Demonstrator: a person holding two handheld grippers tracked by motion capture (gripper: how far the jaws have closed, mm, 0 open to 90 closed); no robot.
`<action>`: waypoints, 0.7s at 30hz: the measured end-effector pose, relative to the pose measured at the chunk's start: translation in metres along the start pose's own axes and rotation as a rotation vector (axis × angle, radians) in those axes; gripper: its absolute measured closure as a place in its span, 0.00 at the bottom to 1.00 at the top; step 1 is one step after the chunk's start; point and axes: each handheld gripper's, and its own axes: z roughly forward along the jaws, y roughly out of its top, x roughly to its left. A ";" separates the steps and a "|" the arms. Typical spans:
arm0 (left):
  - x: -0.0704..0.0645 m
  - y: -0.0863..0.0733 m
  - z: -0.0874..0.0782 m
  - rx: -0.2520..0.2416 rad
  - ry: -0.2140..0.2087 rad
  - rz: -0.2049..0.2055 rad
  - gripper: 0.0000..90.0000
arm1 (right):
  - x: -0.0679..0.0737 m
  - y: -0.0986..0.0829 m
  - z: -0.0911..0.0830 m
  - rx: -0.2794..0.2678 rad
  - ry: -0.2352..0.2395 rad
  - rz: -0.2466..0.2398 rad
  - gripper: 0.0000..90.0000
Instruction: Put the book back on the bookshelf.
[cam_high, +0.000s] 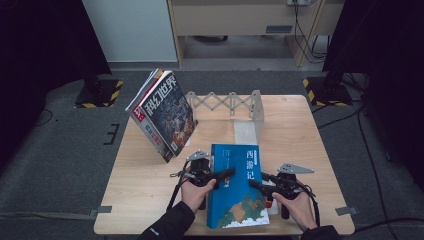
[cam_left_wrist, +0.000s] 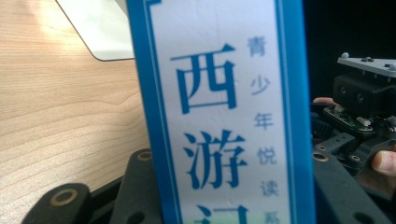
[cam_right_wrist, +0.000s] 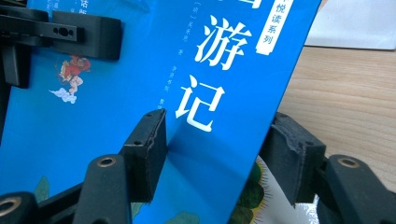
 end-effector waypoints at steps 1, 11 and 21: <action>0.000 0.000 0.001 -0.001 -0.004 -0.001 0.65 | 0.000 0.000 0.000 0.003 0.002 0.001 0.47; -0.001 -0.001 0.006 -0.009 -0.008 -0.022 0.60 | 0.000 0.001 -0.001 0.008 0.016 -0.009 0.49; -0.004 -0.001 0.002 -0.010 0.002 -0.014 0.65 | 0.001 0.001 -0.002 0.013 0.026 -0.026 0.48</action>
